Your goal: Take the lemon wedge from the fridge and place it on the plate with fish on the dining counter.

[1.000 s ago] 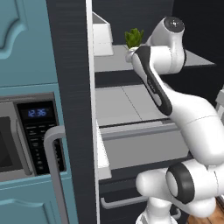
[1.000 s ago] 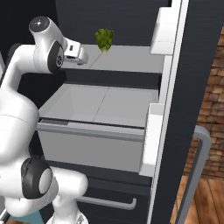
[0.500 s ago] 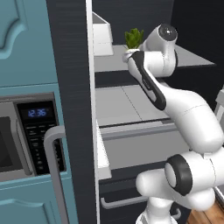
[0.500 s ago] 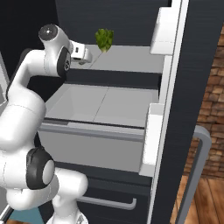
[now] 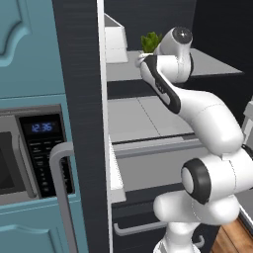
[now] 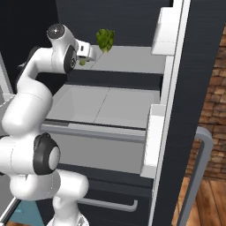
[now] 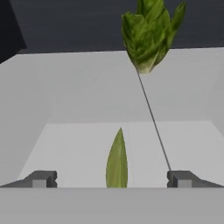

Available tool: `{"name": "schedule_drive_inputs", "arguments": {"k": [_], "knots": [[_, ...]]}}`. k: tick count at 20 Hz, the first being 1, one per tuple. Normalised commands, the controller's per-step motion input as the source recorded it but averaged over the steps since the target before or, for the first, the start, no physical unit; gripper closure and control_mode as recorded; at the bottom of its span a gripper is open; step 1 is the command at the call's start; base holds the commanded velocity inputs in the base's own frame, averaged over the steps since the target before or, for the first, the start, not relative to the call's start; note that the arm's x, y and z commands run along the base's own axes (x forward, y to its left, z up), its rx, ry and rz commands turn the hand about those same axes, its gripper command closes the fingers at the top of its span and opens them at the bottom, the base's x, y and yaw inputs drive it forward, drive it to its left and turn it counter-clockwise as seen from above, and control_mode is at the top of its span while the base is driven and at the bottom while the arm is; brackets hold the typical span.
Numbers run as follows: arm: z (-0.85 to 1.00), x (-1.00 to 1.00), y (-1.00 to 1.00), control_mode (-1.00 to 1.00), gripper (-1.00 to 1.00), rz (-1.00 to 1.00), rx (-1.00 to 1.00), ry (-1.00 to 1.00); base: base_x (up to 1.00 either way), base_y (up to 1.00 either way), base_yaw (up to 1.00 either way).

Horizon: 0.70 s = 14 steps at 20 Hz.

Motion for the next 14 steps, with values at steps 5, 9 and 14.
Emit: {"name": "schedule_drive_inputs", "arguments": {"k": [5, 9, 14], "knots": [[0.00, 0.01, 0.00, -1.00, -1.00, 0.00, 0.00, 0.01, 0.00, 0.00, 0.00], [-0.09, 0.07, -0.10, -1.00, -1.00, 0.00, 0.00, 0.00, 0.00, 0.00, 0.00], [-0.08, 0.19, -0.13, -1.00, -1.00, 0.00, 0.01, 0.01, 0.00, 0.00, 0.00]]}}
